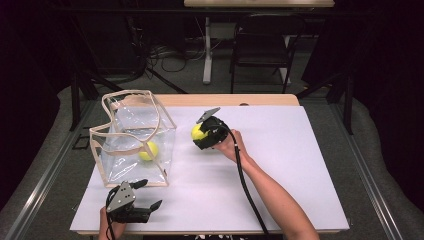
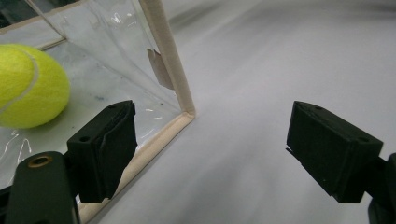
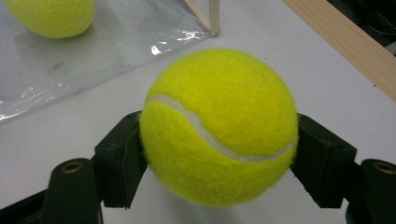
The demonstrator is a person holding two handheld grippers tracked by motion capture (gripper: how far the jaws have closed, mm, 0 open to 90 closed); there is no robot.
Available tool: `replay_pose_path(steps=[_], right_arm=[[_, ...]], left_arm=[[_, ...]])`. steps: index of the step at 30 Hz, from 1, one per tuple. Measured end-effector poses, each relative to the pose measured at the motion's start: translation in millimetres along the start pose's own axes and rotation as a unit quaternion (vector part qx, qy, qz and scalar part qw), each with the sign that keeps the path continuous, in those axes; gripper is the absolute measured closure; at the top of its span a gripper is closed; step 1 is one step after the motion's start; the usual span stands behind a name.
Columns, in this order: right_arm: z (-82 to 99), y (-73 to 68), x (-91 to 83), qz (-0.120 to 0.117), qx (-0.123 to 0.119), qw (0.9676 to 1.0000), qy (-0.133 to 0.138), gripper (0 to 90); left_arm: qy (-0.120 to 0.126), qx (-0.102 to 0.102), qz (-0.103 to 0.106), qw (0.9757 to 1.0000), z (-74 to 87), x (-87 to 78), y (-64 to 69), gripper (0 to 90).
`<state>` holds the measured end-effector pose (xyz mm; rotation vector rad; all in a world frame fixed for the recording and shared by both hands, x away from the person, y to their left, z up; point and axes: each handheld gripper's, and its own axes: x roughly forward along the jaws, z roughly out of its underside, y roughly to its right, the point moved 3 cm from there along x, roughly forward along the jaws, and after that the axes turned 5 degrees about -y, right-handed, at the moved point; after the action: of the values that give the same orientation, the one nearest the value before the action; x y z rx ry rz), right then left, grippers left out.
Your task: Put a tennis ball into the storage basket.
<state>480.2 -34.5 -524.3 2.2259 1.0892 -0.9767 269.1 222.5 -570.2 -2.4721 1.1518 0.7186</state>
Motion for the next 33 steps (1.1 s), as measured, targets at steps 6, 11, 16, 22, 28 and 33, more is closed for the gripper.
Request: replay_pose_path(steps=[6, 11, 16, 22, 28, 33], right_arm=[[-1.9, -1.5, -5.6, 0.002, -0.005, 1.0000, 0.003, 25.9], [-3.2, -1.6, -9.9, 0.005, -0.008, 0.9999, 0.007, 25.9], [-5.4, -0.7, -14.7, 0.006, -0.013, 0.9998, 0.012, 25.9], [-8.6, -0.8, -21.8, 0.009, -0.013, 0.9997, 0.017, 25.9], [-12.0, -2.2, -27.2, 0.007, -0.020, 0.9995, 0.022, 25.9], [-14.2, -3.1, -30.8, 0.008, -0.021, 0.9994, 0.026, 25.9]], left_arm=[[0.001, -0.002, -0.001, 1.0000, 0.1, -0.2, 0.0, 15.9], [0.001, -0.001, 0.000, 1.0000, 0.0, 0.1, 0.0, 15.9], [0.001, 0.000, 0.000, 1.0000, -0.1, 0.1, 0.0, 15.9], [0.002, -0.002, -0.001, 1.0000, 0.0, -0.2, 0.3, 15.9], [0.002, -0.001, -0.001, 1.0000, -0.2, -0.1, 0.4, 15.9], [0.002, -0.002, -0.001, 1.0000, 0.0, -0.3, 0.1, 15.9]])
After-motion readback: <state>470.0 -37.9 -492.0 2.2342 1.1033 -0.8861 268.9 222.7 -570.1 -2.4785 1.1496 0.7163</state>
